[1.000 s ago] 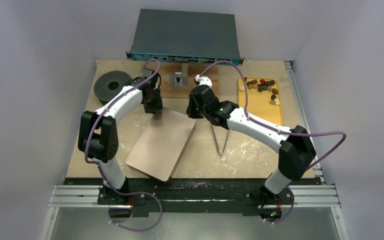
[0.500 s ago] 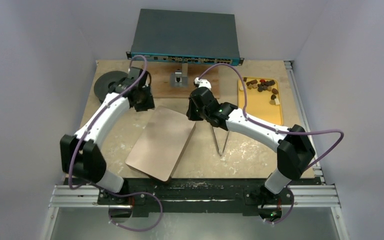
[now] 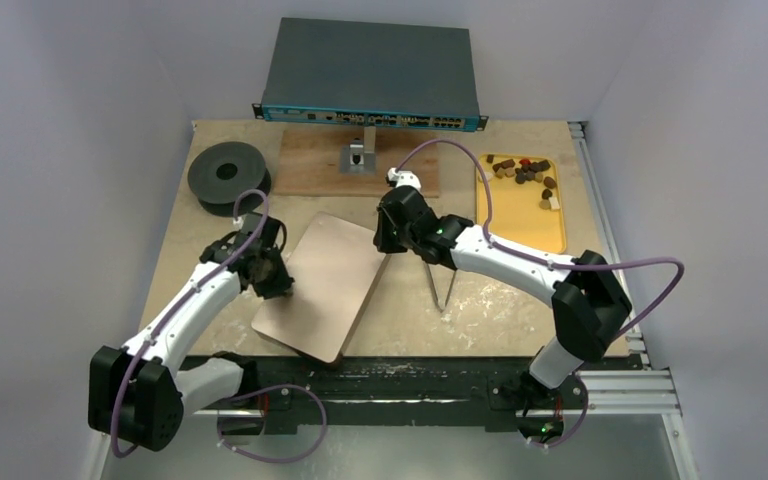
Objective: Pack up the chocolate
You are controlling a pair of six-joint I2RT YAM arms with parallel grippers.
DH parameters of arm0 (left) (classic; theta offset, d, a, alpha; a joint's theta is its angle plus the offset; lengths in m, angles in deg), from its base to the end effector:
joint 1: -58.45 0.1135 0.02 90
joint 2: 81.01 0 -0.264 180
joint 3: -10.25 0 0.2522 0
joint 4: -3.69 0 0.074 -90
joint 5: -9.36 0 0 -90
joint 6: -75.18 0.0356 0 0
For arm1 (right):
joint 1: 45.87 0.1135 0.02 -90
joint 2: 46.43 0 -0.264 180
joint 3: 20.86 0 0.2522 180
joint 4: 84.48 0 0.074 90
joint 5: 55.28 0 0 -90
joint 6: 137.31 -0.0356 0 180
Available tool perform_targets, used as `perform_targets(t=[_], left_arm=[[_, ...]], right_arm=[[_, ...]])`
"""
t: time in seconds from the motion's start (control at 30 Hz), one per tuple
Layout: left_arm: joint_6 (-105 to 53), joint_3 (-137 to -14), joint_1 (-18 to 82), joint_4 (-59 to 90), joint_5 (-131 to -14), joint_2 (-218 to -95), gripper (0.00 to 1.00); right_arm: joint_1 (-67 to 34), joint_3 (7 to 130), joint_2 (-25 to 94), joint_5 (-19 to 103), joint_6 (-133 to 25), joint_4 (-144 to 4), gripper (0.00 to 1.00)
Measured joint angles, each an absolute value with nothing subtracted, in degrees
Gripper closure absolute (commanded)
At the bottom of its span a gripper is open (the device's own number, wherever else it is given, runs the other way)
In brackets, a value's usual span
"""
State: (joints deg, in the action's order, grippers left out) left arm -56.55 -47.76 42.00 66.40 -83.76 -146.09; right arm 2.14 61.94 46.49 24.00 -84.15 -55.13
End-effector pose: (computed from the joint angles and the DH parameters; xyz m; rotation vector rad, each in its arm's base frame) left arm 0.1894 -0.0539 0.2191 -0.6264 2.7309 -0.1762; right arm 0.2497 0.2675 0.2636 -0.1230 2.3083 0.5753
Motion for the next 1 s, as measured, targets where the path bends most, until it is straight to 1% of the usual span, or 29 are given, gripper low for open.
perform_targets(t=[0.3, 0.37, 0.43, 0.47, 0.53, 0.57, 0.67, 0.7, 0.77, 0.8, 0.87, 0.9, 1.0], left_arm=[[-58.7, -47.6, 42.0, 64.6, -83.7, -145.4, 0.81], [-57.4, -49.1, 42.0, 66.2, -83.9, -145.5, 0.78], [-55.5, -51.9, 42.0, 68.1, -83.9, -145.5, 0.74], [-54.2, -54.2, 42.0, 69.0, -83.8, -145.4, 0.71], [-51.8, -59.3, 41.9, 69.5, -83.5, -144.6, 0.64], [-50.5, -62.0, 41.9, 69.5, -83.1, -143.9, 0.58], [-46.9, -69.8, 41.8, 69.6, -81.8, -142.1, 0.44], [-45.8, -72.6, 41.8, 69.6, -81.1, -141.5, 0.37], [-43.7, -77.2, 41.8, 69.6, -79.8, -140.5, 0.16], [-42.6, -79.6, 41.8, 69.6, -79.1, -140.1, 0.09], [-40.8, -83.9, 41.8, 69.8, -77.6, -139.6, 0.02], [-40.2, -86.0, 41.8, 69.9, -76.8, -139.5, 0.01], [-38.9, -91.0, 41.8, 69.9, -75.0, -139.6, 0.00]], right_arm=[[2.4, 60.6, 46.4, 24.0, -84.6, -55.3, 0.84], [2.4, 60.6, 45.9, 24.0, -84.6, -54.9, 0.83], [2.4, 60.8, 45.2, 23.9, -84.6, -54.2, 0.79], [2.4, 61.2, 44.7, 23.8, -84.6, -53.7, 0.76], [2.4, 62.4, 43.5, 23.7, -84.6, -52.9, 0.64], [2.4, 63.3, 42.9, 23.5, -84.6, -52.5, 0.58], [2.4, 66.2, 40.9, 22.5, -84.3, -51.4, 0.34], [2.4, 67.3, 40.0, 22.0, -84.2, -51.3, 0.27], [2.4, 69.3, 38.2, 21.3, -84.0, -51.0, 0.15], [2.4, 70.5, 37.3, 20.7, -83.6, -50.9, 0.11], [2.4, 72.8, 35.3, 19.8, -83.1, -50.8, 0.03], [2.4, 74.0, 34.4, 19.2, -82.8, -50.7, 0.02], [2.4, 77.0, 31.8, 17.6, -81.8, -50.6, 0.01]])
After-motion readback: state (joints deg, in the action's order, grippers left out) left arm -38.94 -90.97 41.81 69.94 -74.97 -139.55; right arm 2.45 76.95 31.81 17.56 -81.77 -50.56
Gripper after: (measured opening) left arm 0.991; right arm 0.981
